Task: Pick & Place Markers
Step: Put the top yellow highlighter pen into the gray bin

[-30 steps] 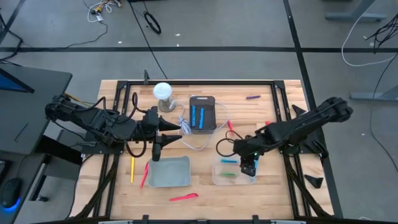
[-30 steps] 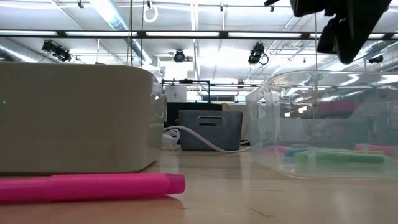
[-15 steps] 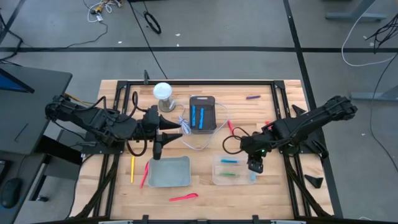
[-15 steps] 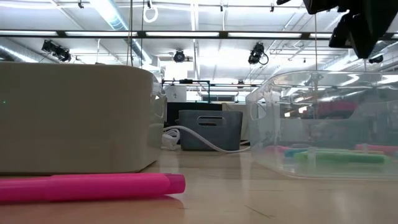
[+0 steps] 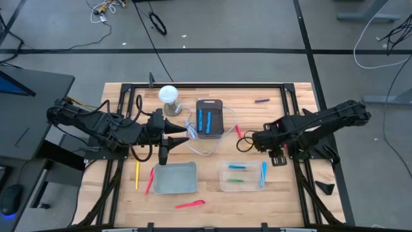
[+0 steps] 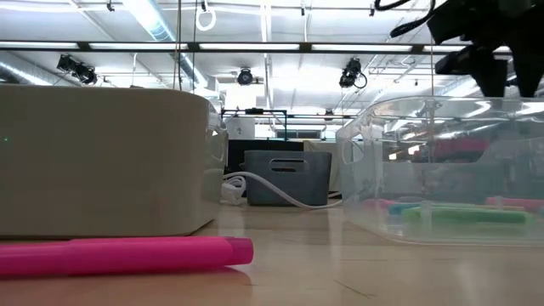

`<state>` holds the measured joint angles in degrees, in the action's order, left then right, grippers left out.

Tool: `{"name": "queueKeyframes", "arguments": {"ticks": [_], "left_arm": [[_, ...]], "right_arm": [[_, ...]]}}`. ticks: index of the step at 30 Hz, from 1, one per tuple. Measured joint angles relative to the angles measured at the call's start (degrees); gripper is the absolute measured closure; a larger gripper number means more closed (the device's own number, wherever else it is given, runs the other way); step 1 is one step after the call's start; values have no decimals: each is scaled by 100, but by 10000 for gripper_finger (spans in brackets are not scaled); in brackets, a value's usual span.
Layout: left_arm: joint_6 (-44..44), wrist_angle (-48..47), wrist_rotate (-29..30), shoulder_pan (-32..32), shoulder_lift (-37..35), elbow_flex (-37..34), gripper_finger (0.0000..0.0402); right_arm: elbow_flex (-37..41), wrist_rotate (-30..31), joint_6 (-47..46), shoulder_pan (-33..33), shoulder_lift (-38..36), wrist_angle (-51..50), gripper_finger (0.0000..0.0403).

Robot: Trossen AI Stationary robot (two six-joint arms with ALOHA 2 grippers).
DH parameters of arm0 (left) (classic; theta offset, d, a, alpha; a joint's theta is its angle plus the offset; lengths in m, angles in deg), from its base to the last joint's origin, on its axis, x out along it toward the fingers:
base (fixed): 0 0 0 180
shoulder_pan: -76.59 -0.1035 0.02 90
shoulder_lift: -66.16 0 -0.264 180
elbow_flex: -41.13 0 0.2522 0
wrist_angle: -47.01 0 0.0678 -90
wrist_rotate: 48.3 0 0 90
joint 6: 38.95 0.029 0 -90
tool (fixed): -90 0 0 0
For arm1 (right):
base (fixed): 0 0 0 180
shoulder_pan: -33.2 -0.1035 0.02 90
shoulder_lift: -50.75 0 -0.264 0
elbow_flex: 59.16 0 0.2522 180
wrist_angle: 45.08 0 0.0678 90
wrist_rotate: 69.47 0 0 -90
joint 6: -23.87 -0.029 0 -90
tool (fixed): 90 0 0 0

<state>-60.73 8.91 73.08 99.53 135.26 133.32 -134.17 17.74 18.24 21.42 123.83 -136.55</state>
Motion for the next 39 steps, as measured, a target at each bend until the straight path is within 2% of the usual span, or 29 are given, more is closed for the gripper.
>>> {"name": "queueKeyframes", "arguments": {"ticks": [12,19,32,39], "left_arm": [[-2,-142,4,0,0,0,232],[0,-144,4,0,0,0,232],[-2,-146,7,0,0,0,232],[7,-157,5,0,0,0,232]], "right_arm": [[-2,339,1610,1380,-9,-38,227],[-2,343,1985,2019,-9,-88,227],[17,399,2069,2115,-13,-46,227],[734,538,2109,2113,-15,385,227]]}}
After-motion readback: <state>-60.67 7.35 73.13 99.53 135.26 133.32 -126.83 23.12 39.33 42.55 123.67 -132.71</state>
